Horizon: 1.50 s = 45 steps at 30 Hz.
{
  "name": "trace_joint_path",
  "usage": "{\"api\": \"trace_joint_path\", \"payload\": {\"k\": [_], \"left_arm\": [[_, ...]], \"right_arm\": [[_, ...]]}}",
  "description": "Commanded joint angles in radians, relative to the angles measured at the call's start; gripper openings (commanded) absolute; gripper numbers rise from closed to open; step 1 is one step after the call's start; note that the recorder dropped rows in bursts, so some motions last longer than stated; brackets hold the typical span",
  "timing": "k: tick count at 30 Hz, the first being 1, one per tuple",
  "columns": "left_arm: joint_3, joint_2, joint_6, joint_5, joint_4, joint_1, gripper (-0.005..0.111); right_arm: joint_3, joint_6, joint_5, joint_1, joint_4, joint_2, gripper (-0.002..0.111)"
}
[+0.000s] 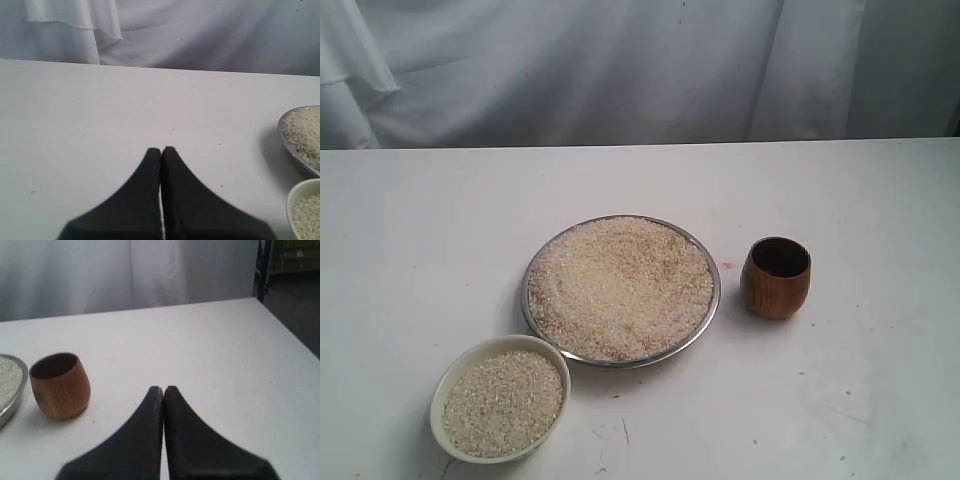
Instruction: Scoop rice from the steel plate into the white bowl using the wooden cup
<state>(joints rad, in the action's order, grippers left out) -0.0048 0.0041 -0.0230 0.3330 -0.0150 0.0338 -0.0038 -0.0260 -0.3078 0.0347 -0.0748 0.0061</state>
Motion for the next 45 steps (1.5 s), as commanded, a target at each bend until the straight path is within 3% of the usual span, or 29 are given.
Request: {"api": "trace_joint_path", "payload": {"k": [1,8,17,23,34,45], "left_arm": [[0.005,-0.004,-0.001,-0.014,0.001,-0.003,0.0],[0.005,-0.004,-0.001,-0.014,0.001,-0.003,0.0],[0.005,-0.004,-0.001,-0.014,0.001,-0.003,0.0],[0.005,-0.004,-0.001,-0.014,0.001,-0.003,0.0],[0.005,-0.004,-0.001,-0.014,0.001,-0.003,0.0],[0.005,-0.004,-0.001,-0.014,0.001,-0.003,0.0]], "right_arm": [[0.004,-0.004,0.231,0.0,0.006,-0.006,0.0],[0.004,-0.004,0.345,0.0,0.006,-0.006,0.0],[0.004,0.051,0.702,0.0,-0.012,-0.006,0.0],[-0.074,0.051,0.724,0.0,-0.012,0.003,0.0],[-0.311,0.059,0.856,0.0,-0.01,0.343,0.0],[-0.501,0.275,1.027,0.0,0.145,0.792,0.0]]}}
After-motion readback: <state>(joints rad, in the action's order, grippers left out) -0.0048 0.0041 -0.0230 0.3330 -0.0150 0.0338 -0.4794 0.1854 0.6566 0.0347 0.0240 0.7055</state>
